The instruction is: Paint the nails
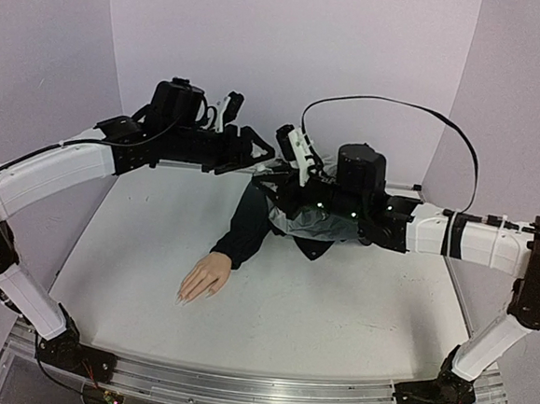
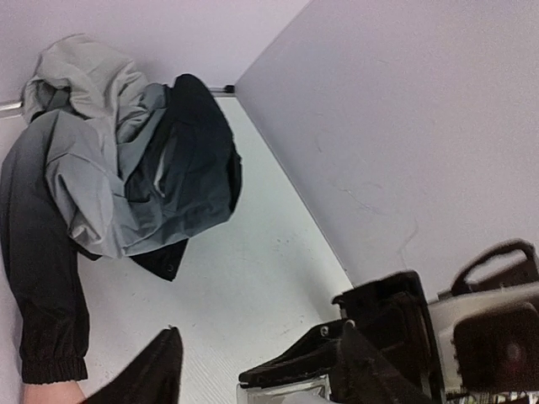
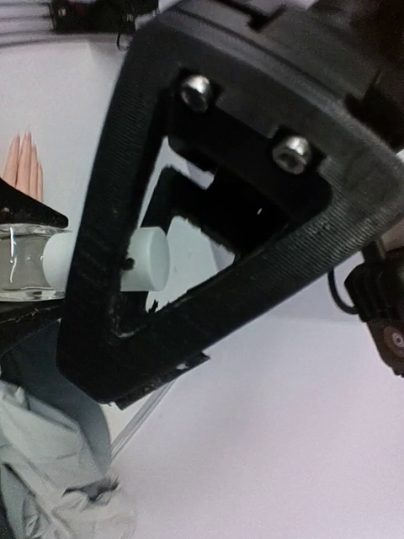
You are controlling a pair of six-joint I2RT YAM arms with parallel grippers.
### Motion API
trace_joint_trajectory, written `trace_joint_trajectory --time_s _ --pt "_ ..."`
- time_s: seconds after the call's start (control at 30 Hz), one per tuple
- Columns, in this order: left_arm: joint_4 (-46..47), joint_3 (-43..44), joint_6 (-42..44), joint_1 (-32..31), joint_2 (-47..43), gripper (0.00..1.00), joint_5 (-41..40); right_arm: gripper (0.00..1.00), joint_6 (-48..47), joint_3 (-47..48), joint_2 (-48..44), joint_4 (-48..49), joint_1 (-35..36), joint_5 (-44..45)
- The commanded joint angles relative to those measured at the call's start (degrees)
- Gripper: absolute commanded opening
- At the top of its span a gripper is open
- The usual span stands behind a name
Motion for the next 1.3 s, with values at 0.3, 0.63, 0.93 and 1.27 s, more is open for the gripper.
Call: trace_joint_trajectory --time_s 0.3,0.63,0.93,1.27 --pt "21.7 -12.2 0.2 0.0 -11.8 0.82 20.3 0.0 23.1 1.3 -5.4 7.7 -9.2 -48.2" --pt "23.3 -9.5 2.7 -2.1 -9.4 0.51 24.0 0.0 30.9 3.3 -1.0 14.1 -9.6 -54.5" --pt "23.3 -8.1 4.5 -2.6 -7.0 0.27 23.0 0.0 32.1 3.3 0.6 16.0 -11.6 -53.2" --pt "17.3 -4.2 7.8 -2.6 -2.3 0.02 12.8 0.0 26.9 1.6 1.3 15.1 -14.4 -44.0"
